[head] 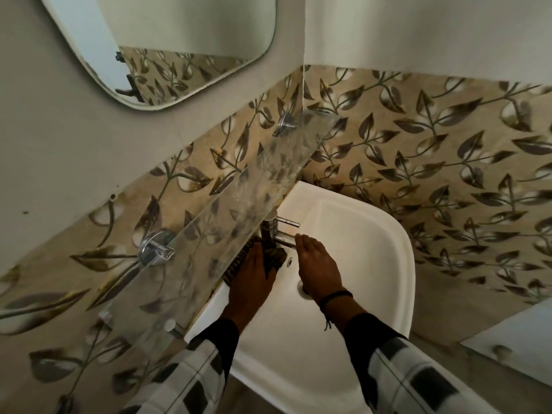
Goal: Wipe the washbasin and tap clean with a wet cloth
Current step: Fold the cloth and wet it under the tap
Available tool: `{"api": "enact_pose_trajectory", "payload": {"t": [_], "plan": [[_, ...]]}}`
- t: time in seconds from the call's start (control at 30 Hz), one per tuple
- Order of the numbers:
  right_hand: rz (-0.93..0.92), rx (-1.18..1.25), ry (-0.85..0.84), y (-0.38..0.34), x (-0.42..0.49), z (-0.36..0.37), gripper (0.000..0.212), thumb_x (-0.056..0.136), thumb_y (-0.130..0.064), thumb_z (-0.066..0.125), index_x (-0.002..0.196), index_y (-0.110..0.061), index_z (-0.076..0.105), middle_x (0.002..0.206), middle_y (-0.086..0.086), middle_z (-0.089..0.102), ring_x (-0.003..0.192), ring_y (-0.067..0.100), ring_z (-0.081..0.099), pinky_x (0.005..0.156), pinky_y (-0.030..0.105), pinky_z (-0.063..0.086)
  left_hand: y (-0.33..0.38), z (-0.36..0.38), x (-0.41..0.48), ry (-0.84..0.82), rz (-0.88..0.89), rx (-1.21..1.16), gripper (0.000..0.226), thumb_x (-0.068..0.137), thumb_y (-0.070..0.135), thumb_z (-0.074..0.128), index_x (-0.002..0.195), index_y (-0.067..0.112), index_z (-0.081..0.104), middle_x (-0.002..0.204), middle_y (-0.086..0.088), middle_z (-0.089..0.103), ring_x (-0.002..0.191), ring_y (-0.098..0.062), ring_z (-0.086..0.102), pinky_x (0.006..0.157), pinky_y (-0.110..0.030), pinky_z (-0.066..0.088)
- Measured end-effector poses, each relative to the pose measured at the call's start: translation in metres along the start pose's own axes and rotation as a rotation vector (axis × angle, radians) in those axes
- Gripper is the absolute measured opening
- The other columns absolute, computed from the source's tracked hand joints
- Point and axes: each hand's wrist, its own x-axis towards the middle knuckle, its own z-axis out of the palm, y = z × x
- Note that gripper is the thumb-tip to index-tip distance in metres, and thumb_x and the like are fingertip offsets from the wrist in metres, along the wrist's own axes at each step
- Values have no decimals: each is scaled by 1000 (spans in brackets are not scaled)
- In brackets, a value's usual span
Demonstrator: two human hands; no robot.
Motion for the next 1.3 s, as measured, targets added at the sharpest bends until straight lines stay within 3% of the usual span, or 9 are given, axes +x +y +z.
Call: {"api": "enact_pose_trajectory", "payload": {"t": [0.1, 0.23, 0.37, 0.6, 0.83, 1.03, 1.17, 1.3], "plan": [[42, 21, -45, -1, 9, -5, 56, 92, -5, 49, 147, -5, 35, 133, 14, 53, 119, 31, 51, 97, 35, 45, 0, 12, -8, 127, 52, 66, 69, 96, 31, 62, 150, -3, 36, 152, -21, 42, 141, -34, 43, 118, -42, 33], [75, 21, -90, -3, 14, -8, 50, 91, -11, 54, 139, -7, 42, 120, 13, 59, 109, 30, 55, 86, 35, 48, 2, 16, -1, 67, -17, 14, 71, 101, 32, 50, 156, 1, 18, 162, -17, 23, 151, -29, 23, 125, -37, 17], [97, 23, -90, -4, 15, -5, 50, 91, -8, 51, 140, -6, 41, 120, 14, 58, 107, 31, 55, 83, 36, 48, 4, 14, 4, 1, -39, -27, 73, 102, 33, 46, 157, 3, 10, 165, -15, 15, 153, -26, 14, 126, -36, 10], [131, 15, -89, -6, 16, -7, 43, 95, -5, 42, 137, -8, 43, 119, 11, 58, 108, 30, 56, 80, 36, 49, -1, 4, 6, -41, -7, 33, 74, 103, 36, 45, 157, 0, 9, 165, -17, 15, 153, -26, 15, 125, -35, 5], [136, -4, -55, -7, 17, -7, 41, 94, -2, 39, 134, -6, 45, 118, 13, 59, 106, 32, 57, 80, 37, 48, 17, -8, 13, -166, -109, -126, 89, 97, 28, 58, 157, 3, -3, 167, -13, 0, 154, -25, 4, 126, -40, 6], [145, -20, -16, -7, 17, -3, 39, 95, -3, 38, 133, -6, 46, 118, 13, 59, 105, 32, 57, 77, 37, 48, 4, -4, 1, -109, -17, -9, 76, 101, 34, 50, 157, 0, 12, 164, -16, 20, 152, -27, 20, 123, -34, 11], [131, -21, -7, -8, 17, -5, 37, 97, -6, 39, 132, -6, 47, 118, 14, 59, 105, 32, 57, 80, 38, 48, -6, -4, -11, 29, 87, 155, 84, 90, 52, 33, 148, -8, 34, 151, -27, 41, 141, -39, 41, 118, -45, 29], [130, -29, 0, -8, 17, -4, 35, 96, -6, 40, 131, -5, 49, 118, 13, 60, 104, 32, 58, 80, 38, 49, -5, 2, -4, 52, 77, 198, 87, 88, 51, 37, 148, -12, 30, 155, -33, 28, 147, -44, 24, 121, -50, 17]]}}
